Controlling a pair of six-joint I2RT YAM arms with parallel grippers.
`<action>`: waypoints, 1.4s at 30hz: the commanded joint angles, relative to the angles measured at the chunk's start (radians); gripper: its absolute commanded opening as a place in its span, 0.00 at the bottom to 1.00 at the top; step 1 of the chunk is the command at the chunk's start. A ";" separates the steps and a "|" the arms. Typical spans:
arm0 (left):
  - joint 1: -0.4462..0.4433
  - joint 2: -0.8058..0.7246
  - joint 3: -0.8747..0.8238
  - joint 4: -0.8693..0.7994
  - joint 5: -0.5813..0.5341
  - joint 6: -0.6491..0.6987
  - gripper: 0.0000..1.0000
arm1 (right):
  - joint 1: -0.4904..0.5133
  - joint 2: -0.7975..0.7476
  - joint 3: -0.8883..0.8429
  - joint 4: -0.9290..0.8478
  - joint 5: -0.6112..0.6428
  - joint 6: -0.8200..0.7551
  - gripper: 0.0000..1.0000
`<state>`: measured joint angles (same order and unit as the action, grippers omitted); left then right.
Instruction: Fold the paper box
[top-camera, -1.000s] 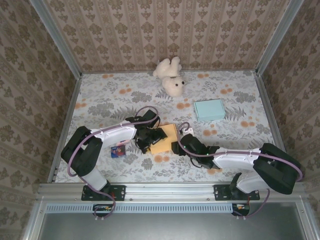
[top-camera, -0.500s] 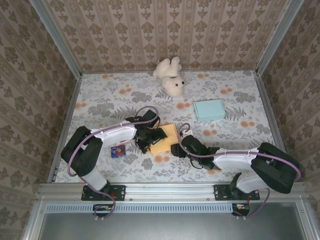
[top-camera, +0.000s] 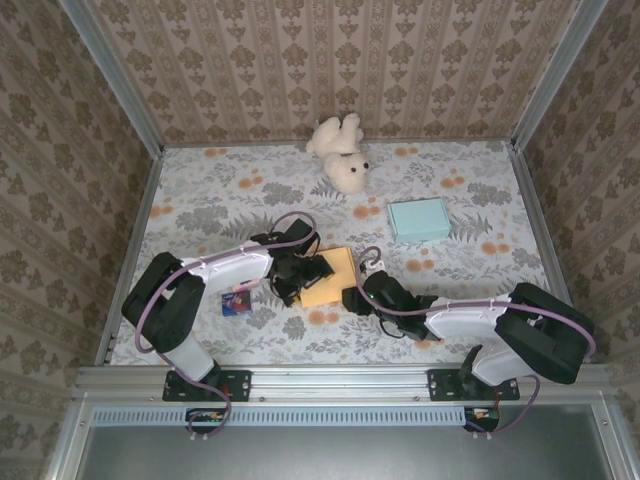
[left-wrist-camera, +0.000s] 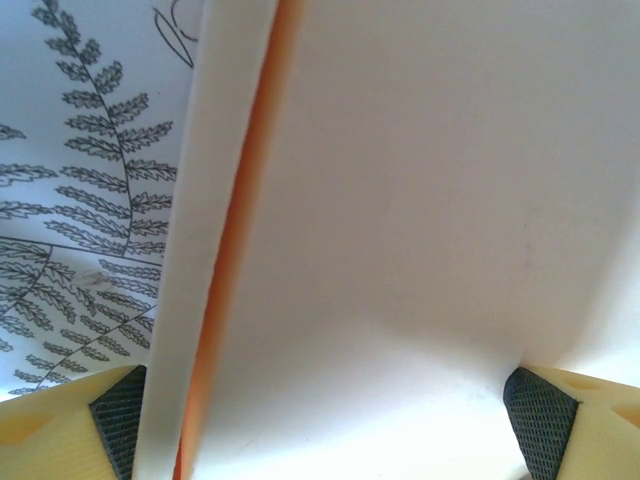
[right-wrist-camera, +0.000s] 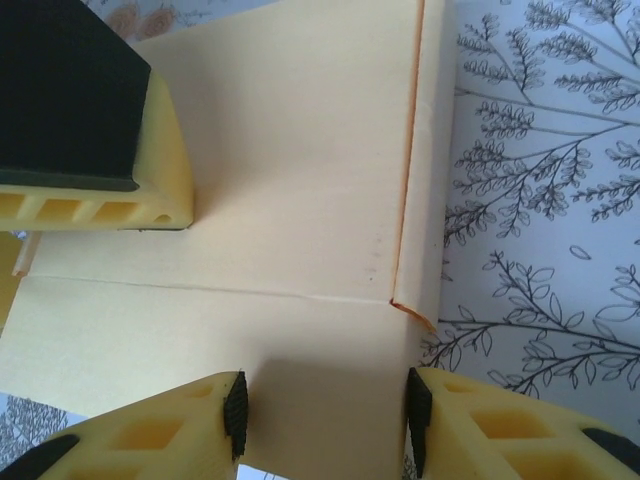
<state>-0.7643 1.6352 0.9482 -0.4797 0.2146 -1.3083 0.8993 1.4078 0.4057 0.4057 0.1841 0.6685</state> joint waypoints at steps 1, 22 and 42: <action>0.008 0.049 -0.049 -0.063 -0.064 -0.006 0.92 | 0.005 0.035 -0.038 0.031 0.039 -0.010 0.47; 0.008 0.046 -0.053 -0.059 -0.061 -0.005 0.92 | 0.019 0.067 -0.038 0.033 0.107 -0.038 0.48; 0.010 0.048 -0.057 -0.048 -0.050 -0.003 0.92 | 0.031 0.096 -0.025 0.025 0.119 -0.044 0.44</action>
<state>-0.7628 1.6344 0.9428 -0.4599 0.2138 -1.3079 0.9257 1.4559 0.3847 0.4973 0.2855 0.6460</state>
